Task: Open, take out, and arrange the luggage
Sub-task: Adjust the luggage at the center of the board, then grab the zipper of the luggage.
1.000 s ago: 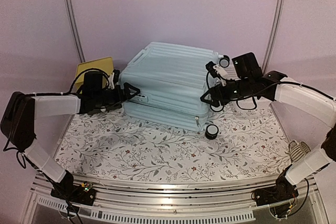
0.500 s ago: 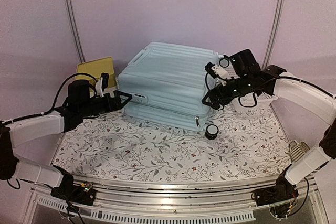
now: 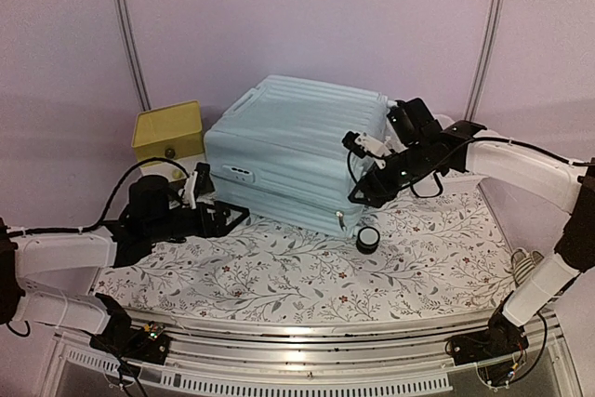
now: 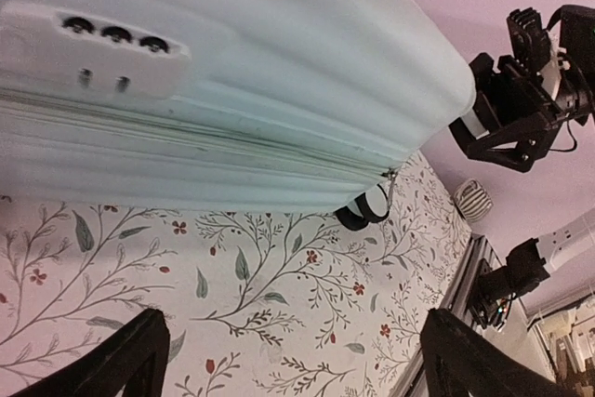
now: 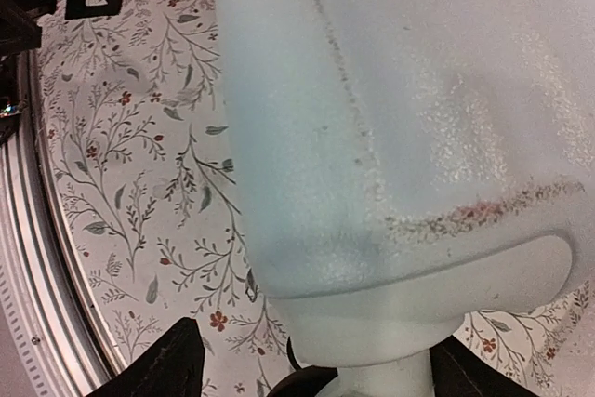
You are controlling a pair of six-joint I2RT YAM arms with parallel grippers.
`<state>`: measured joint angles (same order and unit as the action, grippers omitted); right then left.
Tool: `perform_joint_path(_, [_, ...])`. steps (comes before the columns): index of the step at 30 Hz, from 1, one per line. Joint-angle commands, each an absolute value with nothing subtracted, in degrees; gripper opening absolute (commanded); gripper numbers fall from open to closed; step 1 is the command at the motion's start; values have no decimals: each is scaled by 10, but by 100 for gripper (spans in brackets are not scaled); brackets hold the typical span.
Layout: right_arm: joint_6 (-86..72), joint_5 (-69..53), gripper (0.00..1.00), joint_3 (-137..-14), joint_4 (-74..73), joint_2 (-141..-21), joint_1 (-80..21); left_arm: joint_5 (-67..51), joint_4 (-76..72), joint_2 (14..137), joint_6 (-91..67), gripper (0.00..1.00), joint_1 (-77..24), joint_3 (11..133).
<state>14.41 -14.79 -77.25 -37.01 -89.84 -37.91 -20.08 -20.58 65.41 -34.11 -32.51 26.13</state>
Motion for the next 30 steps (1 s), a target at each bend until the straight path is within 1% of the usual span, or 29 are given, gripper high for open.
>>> perform_joint_path(1, [164,-291,73,-755,-407,-889,-469,-189,-275,639,-320,96,-371,225])
perform_joint_path(3, [155,-289,71,-753,-405,-881,-478,-183,-292,639,-321,96,-383,213])
perform_joint_path(5, [139,-258,73,-748,-393,-870,-478,-180,-303,642,-323,95,-391,207])
perform_joint_path(7, [108,-188,79,-748,-374,-856,-478,-176,-308,647,-323,95,-401,206])
perform_joint_path(9, [78,-124,82,-749,-362,-842,-478,-167,-312,652,-319,95,-415,206])
perform_joint_path(16, [27,-36,85,-729,-307,-761,-478,-73,-391,675,-295,92,-516,183])
perform_joint_path(20, [7,-29,85,-698,-261,-716,-478,-13,-425,713,-264,88,-553,189])
perform_joint_path(23, [-21,-31,85,-662,-224,-704,-479,12,-486,756,-229,82,-570,194])
perform_joint_path(25, [-39,-38,85,-644,-191,-705,-478,24,-542,794,-204,79,-578,197])
perform_joint_path(30, [-88,-95,84,-602,-138,-718,-478,40,-734,913,-135,78,-597,188])
